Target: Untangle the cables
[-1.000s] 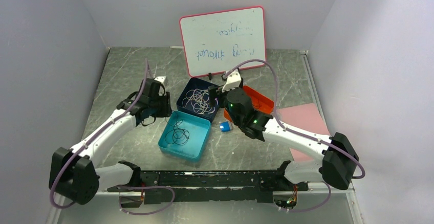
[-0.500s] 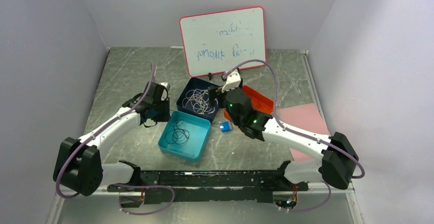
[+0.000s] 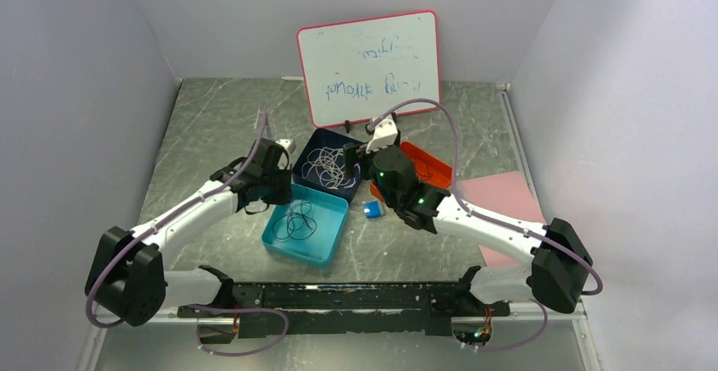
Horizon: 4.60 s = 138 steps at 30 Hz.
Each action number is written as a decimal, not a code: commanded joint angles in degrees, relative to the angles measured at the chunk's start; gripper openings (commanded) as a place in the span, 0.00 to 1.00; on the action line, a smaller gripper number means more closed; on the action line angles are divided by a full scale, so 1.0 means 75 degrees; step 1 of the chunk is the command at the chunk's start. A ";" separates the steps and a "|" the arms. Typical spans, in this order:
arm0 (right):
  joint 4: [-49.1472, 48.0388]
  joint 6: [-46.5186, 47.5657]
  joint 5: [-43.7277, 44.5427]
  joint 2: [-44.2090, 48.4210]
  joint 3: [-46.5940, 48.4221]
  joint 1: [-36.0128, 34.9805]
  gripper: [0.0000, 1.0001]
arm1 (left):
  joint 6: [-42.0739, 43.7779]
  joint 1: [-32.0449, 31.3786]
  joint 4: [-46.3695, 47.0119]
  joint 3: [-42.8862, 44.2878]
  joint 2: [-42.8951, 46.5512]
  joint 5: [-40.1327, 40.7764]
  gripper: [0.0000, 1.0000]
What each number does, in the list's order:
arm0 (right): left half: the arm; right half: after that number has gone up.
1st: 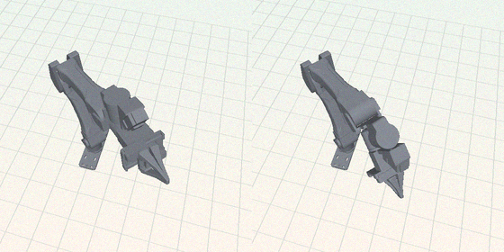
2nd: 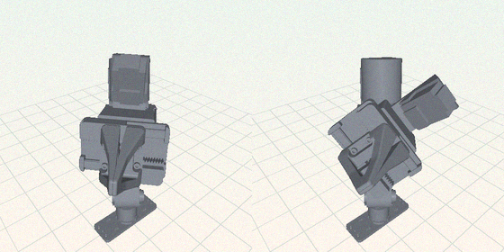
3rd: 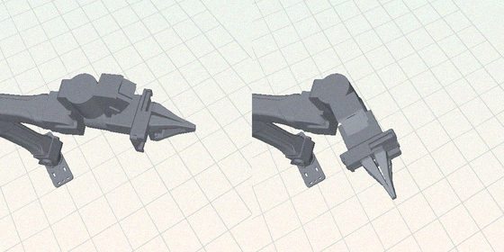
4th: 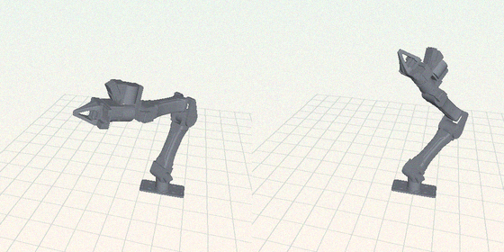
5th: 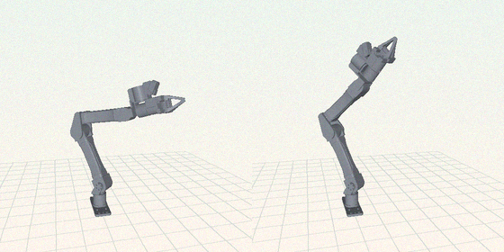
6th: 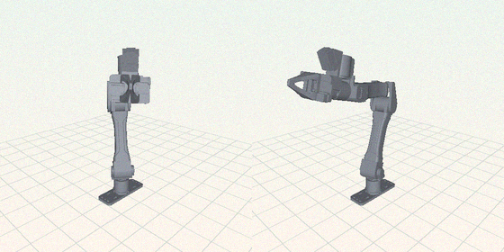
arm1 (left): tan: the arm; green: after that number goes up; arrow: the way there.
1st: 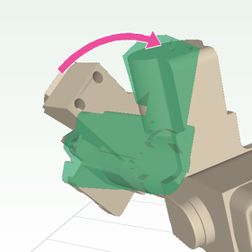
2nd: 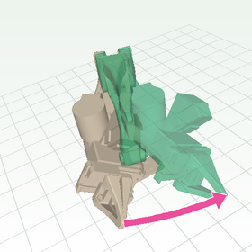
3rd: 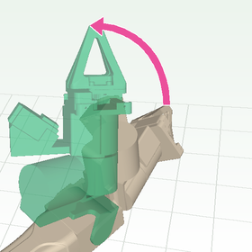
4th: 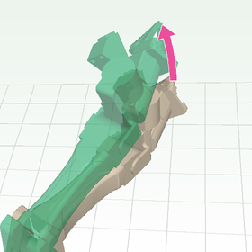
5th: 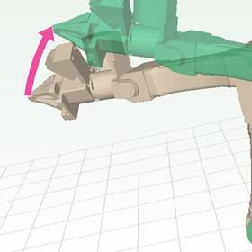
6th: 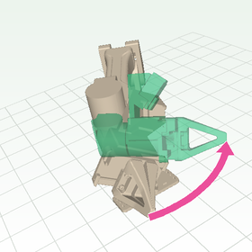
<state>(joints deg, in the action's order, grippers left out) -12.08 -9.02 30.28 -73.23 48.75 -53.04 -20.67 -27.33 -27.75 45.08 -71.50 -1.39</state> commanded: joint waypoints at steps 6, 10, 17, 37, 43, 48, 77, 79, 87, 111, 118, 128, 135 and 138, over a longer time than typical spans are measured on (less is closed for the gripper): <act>-0.0087 -0.0110 -0.0126 -0.0192 0.0231 0.0057 0.85 | -0.0895 -0.1675 0.1262 -0.0109 -0.0701 -0.0883 0.07; -0.0072 -0.0098 -0.0141 -0.0219 0.0231 0.0060 0.85 | -0.0985 -0.1865 0.1717 -0.0268 -0.0537 -0.1322 0.07; -0.0072 -0.0104 -0.0182 -0.0251 0.0229 0.0060 0.85 | -0.0990 -0.1861 0.0993 -0.0104 -0.0825 -0.0173 0.07; -0.0017 -0.0095 -0.0319 -0.0383 0.0448 0.0053 0.85 | -0.0357 -0.1837 -0.0009 0.0950 -0.0453 0.1321 0.54; -0.0035 -0.0134 -0.0361 -0.0387 0.0437 0.0057 0.85 | -0.0286 -0.1466 -0.0194 0.1051 0.0185 0.1667 0.60; 0.0010 -0.0121 -0.0276 -0.0274 0.0351 0.0055 0.85 | -0.0197 -0.0030 -0.0204 0.0965 0.0471 0.1221 0.59; -0.0065 0.0094 -0.0041 0.0060 -0.0042 0.0170 0.85 | 0.0903 0.3827 0.1110 0.2624 -0.3693 -0.0271 0.49; -0.0083 0.0128 -0.0033 0.0087 -0.0069 0.0185 0.85 | 0.0894 0.3820 0.1096 0.2805 -0.3973 -0.0327 0.46; -0.0066 0.0183 -0.0077 0.0293 -0.0108 0.0339 0.85 | 0.0891 0.3820 0.1044 0.2962 -0.4270 -0.0223 0.19; -0.1143 0.0108 -0.2056 0.0342 -0.0218 0.0576 0.86 | 0.1398 0.3820 0.0120 0.3747 0.0894 0.0342 0.07; -0.2423 0.0647 -0.3738 -0.0071 0.0156 0.0570 0.87 | 0.1763 0.3820 -0.0168 0.4773 0.1419 -0.0816 0.07; -0.2639 0.0925 -0.6350 -0.1454 0.2598 0.0569 0.88 | 0.2158 0.3820 -0.0425 0.5010 0.1765 -0.0472 0.07; -0.2262 0.0569 -0.7489 -0.3117 0.4824 0.0513 0.87 | 0.2218 0.3821 -0.0399 0.4564 0.2056 -0.0282 0.07; -0.1960 0.0598 -0.7754 -0.3955 0.5746 0.0404 0.87 | 0.2147 0.3820 -0.0393 0.4486 0.2058 -0.0390 0.07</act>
<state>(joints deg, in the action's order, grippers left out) -29.69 -4.03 -22.06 -96.33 84.95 -49.21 -4.91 0.93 -30.41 79.48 -56.93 -4.67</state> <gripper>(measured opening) 0.872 0.077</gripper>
